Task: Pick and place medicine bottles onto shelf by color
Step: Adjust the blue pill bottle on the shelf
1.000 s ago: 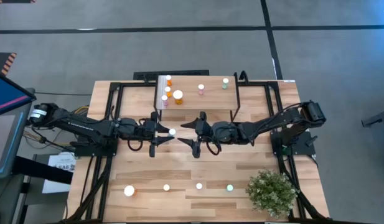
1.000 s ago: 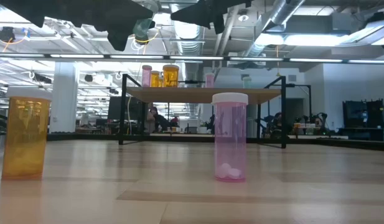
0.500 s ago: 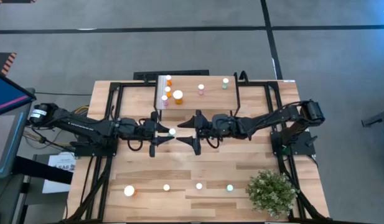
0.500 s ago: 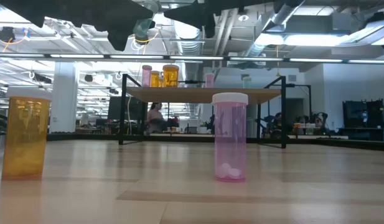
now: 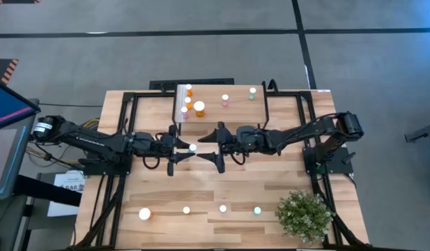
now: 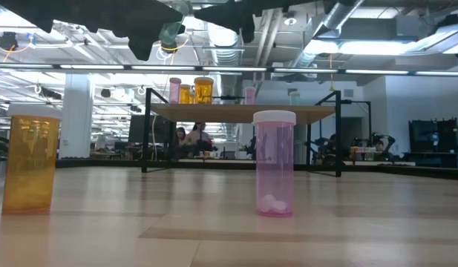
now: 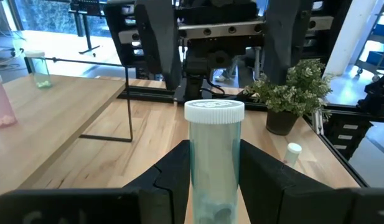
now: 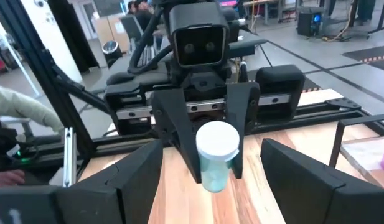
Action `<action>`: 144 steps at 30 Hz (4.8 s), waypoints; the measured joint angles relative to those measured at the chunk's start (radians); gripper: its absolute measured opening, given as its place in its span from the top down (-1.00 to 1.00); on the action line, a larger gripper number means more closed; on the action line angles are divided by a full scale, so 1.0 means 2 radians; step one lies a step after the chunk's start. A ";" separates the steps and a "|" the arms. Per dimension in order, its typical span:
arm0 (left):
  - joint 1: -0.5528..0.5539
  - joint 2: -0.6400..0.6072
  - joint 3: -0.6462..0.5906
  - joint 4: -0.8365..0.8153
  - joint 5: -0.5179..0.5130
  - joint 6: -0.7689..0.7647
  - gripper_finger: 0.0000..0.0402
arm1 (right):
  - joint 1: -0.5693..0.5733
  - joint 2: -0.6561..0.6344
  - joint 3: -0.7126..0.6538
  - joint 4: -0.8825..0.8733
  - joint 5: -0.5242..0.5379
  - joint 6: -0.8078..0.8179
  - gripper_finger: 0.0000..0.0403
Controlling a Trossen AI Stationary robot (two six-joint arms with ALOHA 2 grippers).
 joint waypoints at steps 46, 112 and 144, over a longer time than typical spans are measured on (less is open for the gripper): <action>0.000 0.000 0.000 0.003 0.013 0.003 0.46 | -0.013 0.072 0.125 -0.125 -0.039 -0.013 -0.47; 0.000 0.000 0.000 -0.013 -0.001 -0.012 -0.19 | -0.023 0.070 0.125 -0.150 -0.063 0.001 0.30; 0.000 -0.042 0.000 -0.102 -0.045 -0.027 -0.43 | -0.043 0.008 0.125 -0.274 -0.064 -0.016 0.31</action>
